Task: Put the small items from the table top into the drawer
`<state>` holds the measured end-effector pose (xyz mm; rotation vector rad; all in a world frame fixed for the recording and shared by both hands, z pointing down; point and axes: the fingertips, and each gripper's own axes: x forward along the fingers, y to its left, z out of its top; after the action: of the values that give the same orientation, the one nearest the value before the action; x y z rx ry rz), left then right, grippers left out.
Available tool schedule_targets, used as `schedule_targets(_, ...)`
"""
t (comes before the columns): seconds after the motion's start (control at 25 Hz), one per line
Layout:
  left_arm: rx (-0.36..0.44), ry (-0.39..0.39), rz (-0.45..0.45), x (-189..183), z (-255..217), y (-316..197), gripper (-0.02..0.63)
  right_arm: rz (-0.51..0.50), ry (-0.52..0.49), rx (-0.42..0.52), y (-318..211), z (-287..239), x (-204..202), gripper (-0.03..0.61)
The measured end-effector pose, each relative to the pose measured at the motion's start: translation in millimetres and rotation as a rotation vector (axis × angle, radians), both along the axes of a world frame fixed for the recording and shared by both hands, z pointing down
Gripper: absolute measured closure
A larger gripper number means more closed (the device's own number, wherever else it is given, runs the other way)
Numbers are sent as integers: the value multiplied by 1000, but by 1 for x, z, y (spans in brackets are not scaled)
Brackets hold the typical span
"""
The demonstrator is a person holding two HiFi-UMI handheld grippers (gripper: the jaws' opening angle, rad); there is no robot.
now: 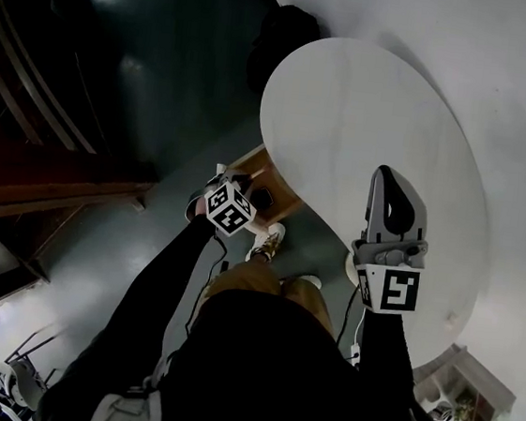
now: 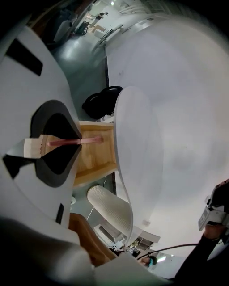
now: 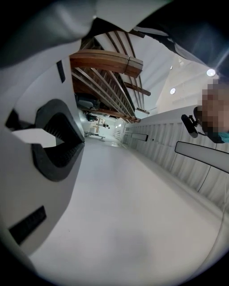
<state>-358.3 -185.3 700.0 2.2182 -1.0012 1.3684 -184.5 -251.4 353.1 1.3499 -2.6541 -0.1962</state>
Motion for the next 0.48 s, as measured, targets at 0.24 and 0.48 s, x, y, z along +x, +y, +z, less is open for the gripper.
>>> schedule_targets(0.24, -27, -36, 25, 16, 28, -22, 561, 40, 11, -15, 1, 4, 22, 552)
schedule_targets(0.48, -41, -61, 27, 20, 41, -27, 561, 63, 29, -31, 10, 9, 39, 552)
